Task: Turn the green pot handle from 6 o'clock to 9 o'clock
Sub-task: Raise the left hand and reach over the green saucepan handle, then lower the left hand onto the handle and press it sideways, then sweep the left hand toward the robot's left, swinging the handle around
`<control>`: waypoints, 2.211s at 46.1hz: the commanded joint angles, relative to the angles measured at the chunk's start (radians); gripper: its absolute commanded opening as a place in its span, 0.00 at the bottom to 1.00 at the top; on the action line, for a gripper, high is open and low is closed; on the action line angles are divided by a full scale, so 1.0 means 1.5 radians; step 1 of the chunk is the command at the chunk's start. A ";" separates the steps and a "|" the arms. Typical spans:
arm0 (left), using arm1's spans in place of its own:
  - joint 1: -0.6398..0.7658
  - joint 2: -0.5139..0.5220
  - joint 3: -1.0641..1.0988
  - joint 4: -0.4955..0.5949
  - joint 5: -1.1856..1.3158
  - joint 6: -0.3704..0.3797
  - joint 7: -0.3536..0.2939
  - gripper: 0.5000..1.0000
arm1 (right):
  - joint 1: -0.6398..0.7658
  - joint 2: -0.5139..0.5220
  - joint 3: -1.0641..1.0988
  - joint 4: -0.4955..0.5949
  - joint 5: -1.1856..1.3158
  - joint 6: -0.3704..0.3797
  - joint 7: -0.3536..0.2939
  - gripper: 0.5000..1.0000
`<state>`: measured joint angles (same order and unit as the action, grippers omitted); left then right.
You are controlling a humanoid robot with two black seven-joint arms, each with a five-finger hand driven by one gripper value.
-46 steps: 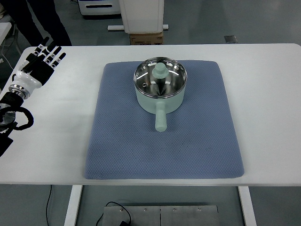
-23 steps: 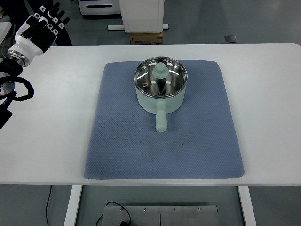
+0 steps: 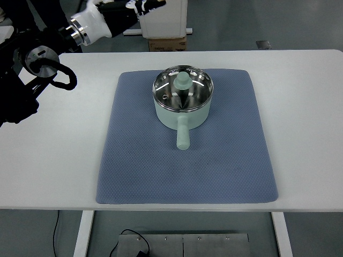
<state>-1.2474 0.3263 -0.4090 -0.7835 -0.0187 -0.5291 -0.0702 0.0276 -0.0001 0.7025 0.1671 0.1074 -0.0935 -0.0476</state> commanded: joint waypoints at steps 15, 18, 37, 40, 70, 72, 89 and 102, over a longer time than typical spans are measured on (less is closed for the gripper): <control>-0.116 -0.055 0.262 -0.137 0.044 -0.026 0.000 1.00 | 0.000 0.000 0.000 0.000 0.000 0.000 0.000 1.00; -0.128 -0.059 0.287 -0.156 0.047 -0.047 0.001 1.00 | 0.000 0.000 0.000 0.000 0.000 0.000 0.000 1.00; -0.192 -0.062 0.411 -0.178 0.178 -0.055 0.041 1.00 | 0.000 0.000 0.000 0.000 0.000 0.000 0.000 1.00; -0.200 -0.061 0.422 -0.178 0.179 -0.055 0.041 1.00 | 0.000 0.000 0.000 0.000 0.000 0.000 0.000 1.00; -0.202 -0.054 0.508 -0.179 0.180 -0.055 0.060 1.00 | 0.000 0.000 0.000 0.000 0.000 0.000 0.000 1.00; -0.202 -0.053 0.512 -0.179 0.180 -0.055 0.060 1.00 | 0.000 0.000 0.000 0.000 0.000 0.000 0.000 1.00; -0.227 -0.030 0.534 -0.186 0.203 -0.055 0.065 1.00 | 0.000 0.000 0.000 0.000 0.000 0.000 0.000 1.00; -0.231 -0.012 0.556 -0.188 0.210 -0.055 0.065 1.00 | 0.000 0.000 0.000 0.000 0.000 0.000 0.000 1.00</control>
<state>-1.5930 0.3057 0.4185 -1.0661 0.2947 -0.6108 0.0276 0.0276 0.0000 0.7026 0.1672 0.1074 -0.0936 -0.0476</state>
